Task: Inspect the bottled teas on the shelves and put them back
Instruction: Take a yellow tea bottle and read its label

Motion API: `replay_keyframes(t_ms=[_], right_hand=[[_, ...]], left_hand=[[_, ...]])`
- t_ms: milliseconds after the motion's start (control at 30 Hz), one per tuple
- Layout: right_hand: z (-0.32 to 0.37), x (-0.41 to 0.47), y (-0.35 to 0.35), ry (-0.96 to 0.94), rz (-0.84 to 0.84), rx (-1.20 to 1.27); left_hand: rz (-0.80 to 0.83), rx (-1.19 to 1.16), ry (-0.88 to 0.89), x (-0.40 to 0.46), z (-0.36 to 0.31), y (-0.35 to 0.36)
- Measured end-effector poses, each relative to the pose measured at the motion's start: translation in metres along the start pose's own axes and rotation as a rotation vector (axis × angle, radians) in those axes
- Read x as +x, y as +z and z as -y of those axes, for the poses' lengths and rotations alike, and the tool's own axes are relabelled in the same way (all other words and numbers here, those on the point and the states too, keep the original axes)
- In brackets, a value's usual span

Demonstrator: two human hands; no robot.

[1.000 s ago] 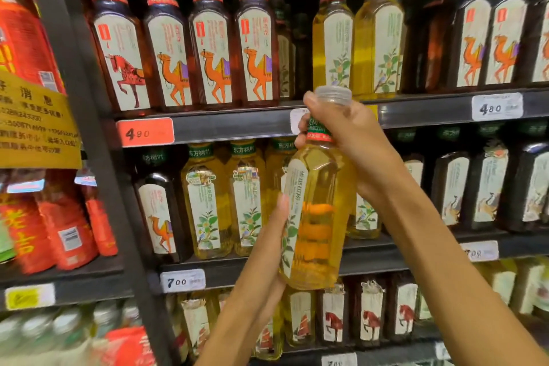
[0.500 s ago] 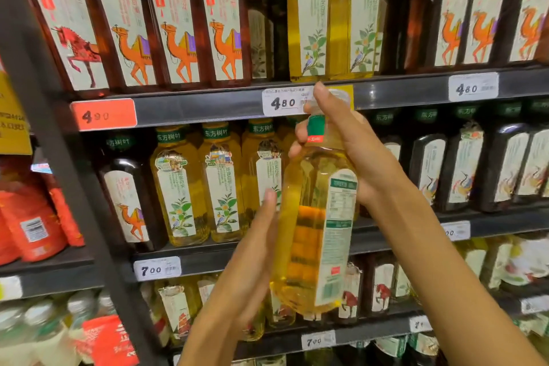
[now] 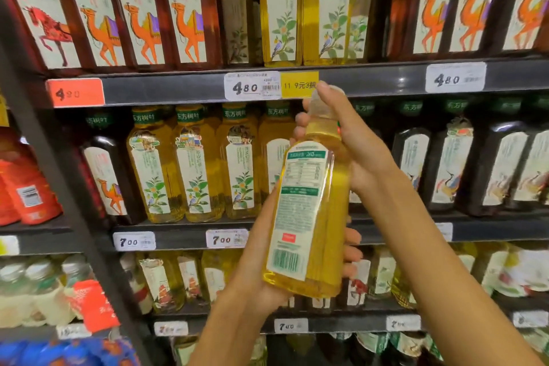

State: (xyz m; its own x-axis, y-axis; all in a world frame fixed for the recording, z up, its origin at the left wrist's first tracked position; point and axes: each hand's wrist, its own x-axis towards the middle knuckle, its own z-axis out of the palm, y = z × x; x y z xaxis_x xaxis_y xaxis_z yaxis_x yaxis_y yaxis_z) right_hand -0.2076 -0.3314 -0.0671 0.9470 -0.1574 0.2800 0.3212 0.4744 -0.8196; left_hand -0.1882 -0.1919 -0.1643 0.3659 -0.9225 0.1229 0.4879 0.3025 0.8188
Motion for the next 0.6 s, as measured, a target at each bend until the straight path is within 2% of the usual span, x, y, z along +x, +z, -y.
replay_keyframes(t_ms=[100, 167, 233, 367, 533, 600], right_hand=[[0.009, -0.007, -0.013, -0.151, -0.118, -0.224], [0.011, -0.011, -0.021, -0.224, -0.171, -0.338], [0.009, -0.013, -0.026, -0.177, -0.186, -0.384], [0.009, -0.018, -0.037, -0.058, -0.089, -0.348], [0.001, -0.023, -0.035, 0.039, 0.052, 0.004], [0.0, -0.023, -0.03, 0.045, 0.056, 0.088]], left_hand=[[-0.379, 0.403, 0.098, 0.009, 0.003, 0.002], [-0.439, 0.656, 0.099, 0.011, 0.009, 0.01], [-0.458, 0.703, 0.08, 0.01, 0.022, 0.02], [-0.382, 0.432, 0.082, 0.008, 0.037, 0.021], [-0.094, -0.108, -0.043, 0.008, 0.03, 0.027], [-0.071, -0.145, -0.098, 0.008, 0.028, 0.027]])
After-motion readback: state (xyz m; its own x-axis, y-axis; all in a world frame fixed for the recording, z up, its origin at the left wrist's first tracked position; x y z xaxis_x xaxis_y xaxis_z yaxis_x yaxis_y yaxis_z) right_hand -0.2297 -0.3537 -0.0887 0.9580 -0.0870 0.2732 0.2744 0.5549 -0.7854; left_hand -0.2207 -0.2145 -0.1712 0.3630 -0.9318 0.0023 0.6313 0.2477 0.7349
